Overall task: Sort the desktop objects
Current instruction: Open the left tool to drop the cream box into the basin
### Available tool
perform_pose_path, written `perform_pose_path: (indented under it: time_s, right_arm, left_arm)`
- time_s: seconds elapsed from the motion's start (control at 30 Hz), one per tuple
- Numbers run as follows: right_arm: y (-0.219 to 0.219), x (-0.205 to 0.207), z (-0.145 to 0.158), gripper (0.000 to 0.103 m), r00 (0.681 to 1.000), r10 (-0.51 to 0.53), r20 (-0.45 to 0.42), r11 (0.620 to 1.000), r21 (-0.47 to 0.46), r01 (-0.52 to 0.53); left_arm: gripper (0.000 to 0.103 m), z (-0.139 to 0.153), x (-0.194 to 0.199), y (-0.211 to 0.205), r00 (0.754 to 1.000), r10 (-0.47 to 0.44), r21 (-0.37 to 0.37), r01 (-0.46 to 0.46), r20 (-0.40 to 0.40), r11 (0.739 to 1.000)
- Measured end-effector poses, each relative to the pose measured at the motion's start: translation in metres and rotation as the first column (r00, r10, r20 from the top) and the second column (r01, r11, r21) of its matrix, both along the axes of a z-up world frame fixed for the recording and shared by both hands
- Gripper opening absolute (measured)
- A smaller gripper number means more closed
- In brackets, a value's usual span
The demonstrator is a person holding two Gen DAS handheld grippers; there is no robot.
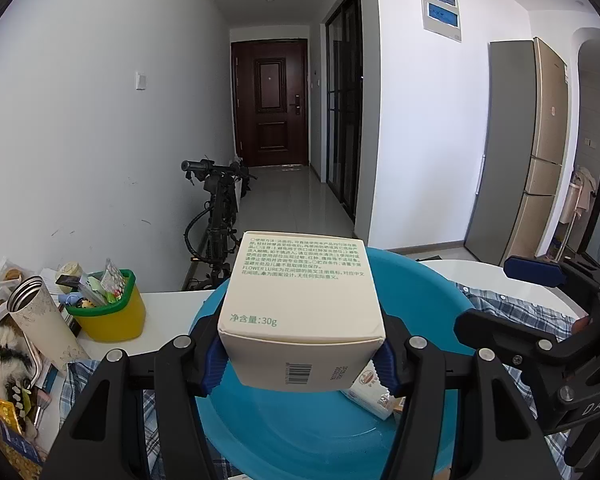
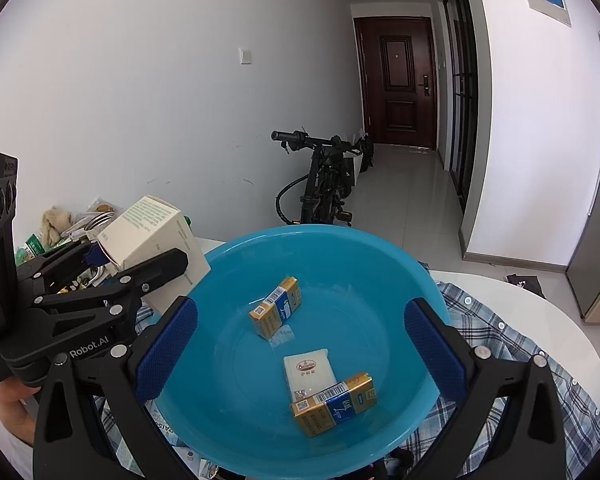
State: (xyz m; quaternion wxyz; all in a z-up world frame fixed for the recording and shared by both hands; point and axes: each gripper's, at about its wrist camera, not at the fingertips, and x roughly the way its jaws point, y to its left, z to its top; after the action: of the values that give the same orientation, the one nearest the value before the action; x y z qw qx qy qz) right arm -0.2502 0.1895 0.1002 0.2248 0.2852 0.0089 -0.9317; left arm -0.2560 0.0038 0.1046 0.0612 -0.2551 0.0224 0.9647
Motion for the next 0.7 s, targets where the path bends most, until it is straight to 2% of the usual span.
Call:
perform_pose_path:
  time_s: [0.17,0.27,0.3,0.33,0.4,0.47,0.7]
  right_arm:
    - [0.000,0.000,0.000,0.103,1.000,-0.002,0.002,1.000,0.007,0.002]
    - [0.001,0.001,0.000,0.103,1.000,-0.002,0.001,1.000,0.006,0.002]
    - [0.001,0.001,0.000,0.103,1.000,-0.003,0.001,1.000,0.008,0.003]
    - [0.001,0.001,0.000,0.103,1.000,-0.005,0.001,1.000,0.012,0.005]
    - [0.000,0.002,0.001,0.103,1.000,-0.008,0.001,1.000,0.020,0.008]
    - [0.001,0.003,0.003,0.103,1.000,-0.006,-0.001,1.000,0.016,0.007]
    - [0.001,0.005,0.003,0.103,1.000,-0.007,-0.005,1.000,0.024,0.007]
  left_arm:
    - [0.062,0.000,0.000,0.001,1.000,-0.003,0.004,0.003,-0.005,1.000]
    - [0.067,-0.001,-0.003,-0.003,1.000,0.005,0.018,-0.005,0.005,1.000]
    - [0.074,0.000,-0.003,-0.004,1.000,0.011,0.024,-0.011,0.002,1.000]
    - [0.086,0.001,-0.002,-0.005,1.000,0.019,0.028,-0.019,-0.006,0.999]
    - [0.103,0.002,-0.001,-0.006,0.999,0.034,0.028,-0.033,-0.017,0.999]
    - [0.103,0.002,-0.001,-0.008,0.998,0.056,0.010,-0.055,-0.024,0.998]
    - [0.103,0.001,0.000,-0.011,0.998,0.054,0.029,-0.053,-0.018,0.998]
